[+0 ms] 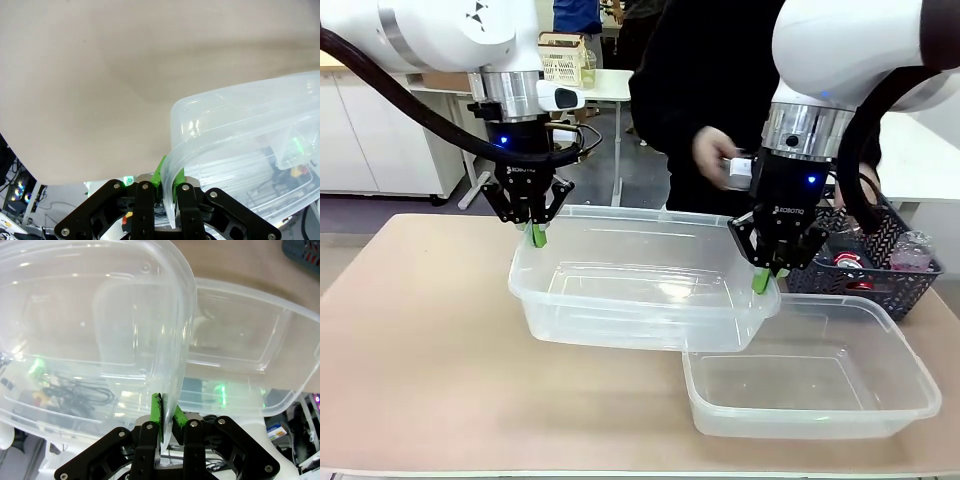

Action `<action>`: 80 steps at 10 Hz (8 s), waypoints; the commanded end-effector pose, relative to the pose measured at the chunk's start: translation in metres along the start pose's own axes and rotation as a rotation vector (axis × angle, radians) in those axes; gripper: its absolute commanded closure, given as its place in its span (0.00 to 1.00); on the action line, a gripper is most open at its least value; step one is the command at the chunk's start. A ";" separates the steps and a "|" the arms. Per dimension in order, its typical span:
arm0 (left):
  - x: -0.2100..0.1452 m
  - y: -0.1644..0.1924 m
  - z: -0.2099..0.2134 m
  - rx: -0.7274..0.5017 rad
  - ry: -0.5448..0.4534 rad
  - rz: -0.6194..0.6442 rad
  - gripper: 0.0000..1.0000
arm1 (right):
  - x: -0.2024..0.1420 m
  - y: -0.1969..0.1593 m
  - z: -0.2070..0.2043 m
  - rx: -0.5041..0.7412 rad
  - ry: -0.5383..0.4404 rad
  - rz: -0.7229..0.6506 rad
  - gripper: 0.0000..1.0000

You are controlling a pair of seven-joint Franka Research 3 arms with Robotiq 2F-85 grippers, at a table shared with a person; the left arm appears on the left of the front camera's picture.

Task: Sort the waste into each basket.
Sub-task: Offer the picked Organizing box to the human, then release the Organizing box you were holding.

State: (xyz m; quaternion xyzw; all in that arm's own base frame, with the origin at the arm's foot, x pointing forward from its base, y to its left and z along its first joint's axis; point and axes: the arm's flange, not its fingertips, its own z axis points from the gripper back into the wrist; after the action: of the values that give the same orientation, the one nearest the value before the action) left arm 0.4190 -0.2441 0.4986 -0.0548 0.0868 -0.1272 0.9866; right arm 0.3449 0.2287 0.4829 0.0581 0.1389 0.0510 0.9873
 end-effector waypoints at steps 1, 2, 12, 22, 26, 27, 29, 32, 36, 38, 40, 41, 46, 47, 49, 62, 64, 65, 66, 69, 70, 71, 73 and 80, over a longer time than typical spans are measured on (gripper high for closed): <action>-0.001 -0.001 0.003 0.003 -0.004 -0.002 0.95 | -0.001 0.003 0.005 -0.004 0.000 0.010 0.94; -0.001 -0.001 0.003 0.003 -0.004 -0.002 0.95 | -0.001 0.003 0.005 -0.004 0.000 0.010 0.94; -0.001 -0.001 0.003 0.003 -0.004 -0.002 0.95 | -0.001 0.003 0.005 -0.004 0.000 0.010 0.94; -0.001 -0.001 0.003 0.003 -0.004 -0.002 0.95 | -0.001 0.003 0.005 -0.004 0.000 0.010 0.94; -0.001 -0.001 0.003 0.003 -0.004 -0.002 0.95 | -0.001 0.003 0.005 -0.004 0.000 0.010 0.94; -0.001 -0.001 0.003 0.003 -0.004 -0.002 0.95 | -0.001 0.003 0.005 -0.004 0.000 0.010 0.94; -0.001 -0.001 0.003 0.003 -0.004 -0.002 0.95 | -0.001 0.003 0.005 -0.004 0.000 0.010 0.94; -0.001 -0.001 0.003 0.003 -0.004 -0.002 0.95 | -0.001 0.003 0.005 -0.004 0.000 0.010 0.94; -0.001 -0.001 0.003 0.003 -0.004 -0.002 0.95 | -0.001 0.003 0.005 -0.004 0.000 0.010 0.94; -0.001 -0.001 0.003 0.003 -0.004 -0.002 0.95 | -0.001 0.003 0.005 -0.004 0.000 0.010 0.94; -0.001 -0.001 0.003 0.003 -0.004 -0.002 0.95 | -0.001 0.003 0.005 -0.004 0.000 0.010 0.94; -0.001 -0.001 0.003 0.003 -0.004 -0.002 0.95 | -0.001 0.003 0.005 -0.004 0.000 0.010 0.94; 0.061 0.012 0.050 -0.028 0.005 0.021 0.95 | 0.055 0.014 0.072 -0.057 0.016 0.107 0.94; 0.087 0.021 0.064 0.007 0.013 0.087 0.95 | 0.078 0.019 0.094 -0.064 0.056 0.166 0.94; 0.131 0.032 0.079 -0.010 0.043 0.041 0.95 | 0.120 0.030 0.108 -0.067 0.143 0.128 0.94; 0.140 0.048 0.062 -0.028 0.093 0.065 0.95 | 0.162 0.019 0.069 -0.047 0.240 0.115 0.94; 0.140 0.048 0.062 -0.028 0.093 0.065 0.95 | 0.162 0.019 0.069 -0.047 0.240 0.115 0.94; 0.140 0.048 0.062 -0.028 0.093 0.065 0.95 | 0.162 0.019 0.069 -0.047 0.240 0.115 0.94; 0.140 0.048 0.062 -0.028 0.093 0.065 0.95 | 0.162 0.019 0.069 -0.047 0.240 0.115 0.94; 0.140 0.048 0.062 -0.028 0.093 0.065 0.95 | 0.162 0.019 0.069 -0.047 0.240 0.115 0.94; 0.149 0.047 0.067 -0.016 0.118 0.074 0.70 | 0.169 0.015 0.075 -0.046 0.248 0.106 0.94; 0.153 0.042 0.068 0.012 0.098 0.061 0.36 | 0.157 0.003 0.079 -0.026 0.158 0.068 0.44; 0.151 0.033 0.069 0.012 0.039 0.039 0.31 | 0.139 -0.004 0.083 0.029 0.046 0.080 0.00; 0.115 0.039 0.080 -0.078 -0.228 -0.153 0.00 | 0.128 -0.033 0.094 0.264 -0.351 0.042 0.00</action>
State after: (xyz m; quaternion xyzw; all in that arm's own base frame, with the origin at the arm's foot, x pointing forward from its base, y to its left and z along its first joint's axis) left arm 0.5729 -0.2430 0.5671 -0.0926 -0.0130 -0.1550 0.9835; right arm 0.5034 0.2083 0.5452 0.1790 -0.0122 0.0269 0.9834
